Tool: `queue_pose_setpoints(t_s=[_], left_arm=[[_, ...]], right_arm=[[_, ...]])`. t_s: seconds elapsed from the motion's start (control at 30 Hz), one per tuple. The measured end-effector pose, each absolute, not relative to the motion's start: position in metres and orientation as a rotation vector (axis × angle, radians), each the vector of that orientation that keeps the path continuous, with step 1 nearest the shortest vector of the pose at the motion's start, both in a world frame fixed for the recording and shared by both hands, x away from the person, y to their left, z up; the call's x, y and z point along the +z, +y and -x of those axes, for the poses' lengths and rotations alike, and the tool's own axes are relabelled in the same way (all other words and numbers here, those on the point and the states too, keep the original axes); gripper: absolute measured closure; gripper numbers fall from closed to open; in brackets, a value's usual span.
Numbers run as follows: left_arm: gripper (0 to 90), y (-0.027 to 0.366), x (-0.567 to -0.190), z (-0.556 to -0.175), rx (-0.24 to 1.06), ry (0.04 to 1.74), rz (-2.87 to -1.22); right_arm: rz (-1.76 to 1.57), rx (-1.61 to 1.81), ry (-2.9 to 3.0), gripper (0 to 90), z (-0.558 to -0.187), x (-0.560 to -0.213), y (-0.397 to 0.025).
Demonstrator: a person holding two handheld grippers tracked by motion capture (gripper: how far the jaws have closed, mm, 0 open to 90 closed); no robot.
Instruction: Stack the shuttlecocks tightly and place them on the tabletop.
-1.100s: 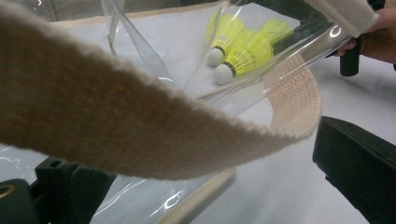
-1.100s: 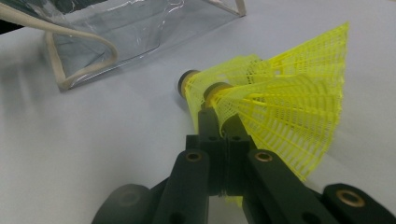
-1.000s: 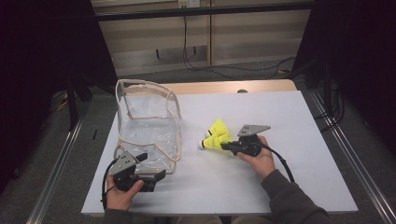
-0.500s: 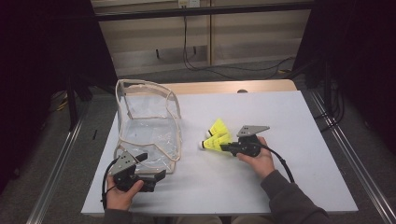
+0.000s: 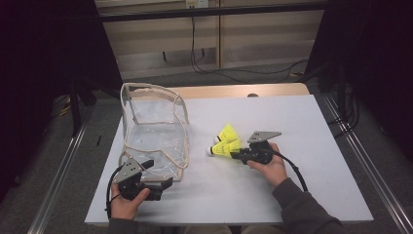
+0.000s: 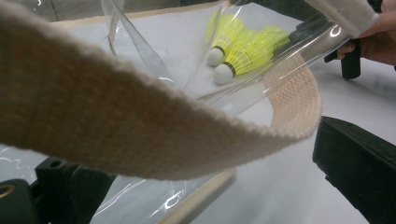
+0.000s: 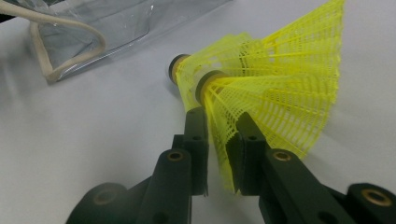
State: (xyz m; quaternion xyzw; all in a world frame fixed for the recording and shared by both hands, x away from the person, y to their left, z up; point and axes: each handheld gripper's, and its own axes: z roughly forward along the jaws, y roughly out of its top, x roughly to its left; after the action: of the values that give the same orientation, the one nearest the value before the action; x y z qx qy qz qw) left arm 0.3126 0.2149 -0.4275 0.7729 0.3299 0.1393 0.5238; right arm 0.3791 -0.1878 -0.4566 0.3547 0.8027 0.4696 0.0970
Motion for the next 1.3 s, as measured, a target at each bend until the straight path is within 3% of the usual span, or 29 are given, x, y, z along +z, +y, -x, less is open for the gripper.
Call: queue_pose_setpoints(t_s=[0.4, 0.73, 1.3], left_arm=[[2.3, 0.214, -0.428, -0.313, 0.336, 0.792, -1.848], [2.3, 0.214, -0.428, -0.313, 0.336, 0.791, -1.849], [2.3, 0.214, -0.427, -0.313, 0.335, 0.793, -1.850]], right_arm=[[-1.085, 1.377, 2.356, 72.5, -0.373, -0.455, -0.202], [-1.029, 1.403, 2.383, 89.1, -0.371, -0.454, -0.202], [-0.956, 1.456, 2.391, 90.0, -0.371, -0.450, -0.198]])
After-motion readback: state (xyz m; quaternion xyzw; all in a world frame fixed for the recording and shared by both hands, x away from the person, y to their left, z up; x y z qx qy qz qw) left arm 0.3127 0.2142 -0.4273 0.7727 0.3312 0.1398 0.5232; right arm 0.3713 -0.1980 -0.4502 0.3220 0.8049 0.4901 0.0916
